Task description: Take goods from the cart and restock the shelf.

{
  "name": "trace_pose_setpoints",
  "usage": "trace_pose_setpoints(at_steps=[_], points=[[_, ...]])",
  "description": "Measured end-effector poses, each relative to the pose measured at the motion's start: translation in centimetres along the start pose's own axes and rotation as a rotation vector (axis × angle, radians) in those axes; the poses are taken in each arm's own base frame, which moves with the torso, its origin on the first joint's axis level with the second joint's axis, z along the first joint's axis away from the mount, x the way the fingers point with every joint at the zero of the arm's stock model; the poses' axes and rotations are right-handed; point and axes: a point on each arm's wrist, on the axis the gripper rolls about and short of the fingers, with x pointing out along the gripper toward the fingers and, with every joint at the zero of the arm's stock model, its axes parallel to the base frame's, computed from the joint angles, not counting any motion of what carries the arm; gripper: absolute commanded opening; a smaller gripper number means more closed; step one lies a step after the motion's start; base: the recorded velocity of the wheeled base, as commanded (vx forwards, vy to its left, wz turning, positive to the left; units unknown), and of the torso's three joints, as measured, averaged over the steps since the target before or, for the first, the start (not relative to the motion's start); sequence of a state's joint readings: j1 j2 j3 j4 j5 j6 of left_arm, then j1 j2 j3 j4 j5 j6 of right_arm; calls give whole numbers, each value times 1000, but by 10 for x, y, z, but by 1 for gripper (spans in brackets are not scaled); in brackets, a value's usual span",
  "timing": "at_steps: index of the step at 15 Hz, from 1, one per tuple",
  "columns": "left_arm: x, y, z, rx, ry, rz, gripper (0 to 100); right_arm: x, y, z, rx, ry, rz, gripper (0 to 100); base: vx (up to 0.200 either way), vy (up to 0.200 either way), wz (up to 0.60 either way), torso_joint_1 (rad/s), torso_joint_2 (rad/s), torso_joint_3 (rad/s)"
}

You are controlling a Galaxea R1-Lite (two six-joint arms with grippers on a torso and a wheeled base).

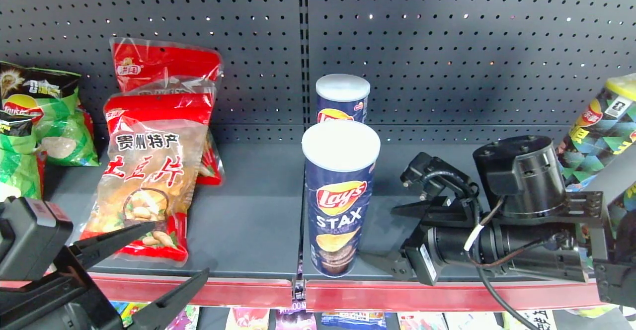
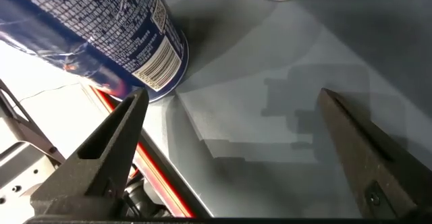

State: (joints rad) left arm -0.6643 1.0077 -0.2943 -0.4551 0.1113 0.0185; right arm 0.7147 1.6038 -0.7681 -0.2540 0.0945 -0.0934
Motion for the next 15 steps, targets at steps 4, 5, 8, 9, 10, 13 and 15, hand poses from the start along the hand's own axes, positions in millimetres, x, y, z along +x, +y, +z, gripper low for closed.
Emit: trace_pose_setpoints(at_steps=[4, 5, 8, 9, 10, 13, 15], points=[[0, 0, -1, 0, 2, 0, 100, 1, 1, 0, -2, 3, 3, 100, 0, 0, 0, 0, 0, 0], [0, 0, -1, 0, 3, 0, 100, 1, 1, -1, -1, 4, 2, 100, 0, 0, 0, 0, 0, 0], [0, 0, -3, -8, 10, 3, 100, -4, 1, -1, -2, -3, -15, 100, 0, 0, 0, 0, 0, 0], [-1, 2, -6, -10, 18, 28, 100, -10, 1, -2, -3, -12, -27, 100, 0, 0, 0, 0, 0, 0], [-2, 5, -8, -8, 24, 94, 100, -18, 2, -3, -5, -25, -39, 100, 0, 0, 0, 0, 0, 0], [-8, 13, -14, -2, 30, 295, 100, -60, 7, -12, -10, -102, -66, 100, 0, 0, 0, 0, 0, 0], [-17, 15, -22, 0, 24, 326, 100, -100, 10, -30, -13, -160, -102, 100, 0, 0, 0, 0, 0, 0]])
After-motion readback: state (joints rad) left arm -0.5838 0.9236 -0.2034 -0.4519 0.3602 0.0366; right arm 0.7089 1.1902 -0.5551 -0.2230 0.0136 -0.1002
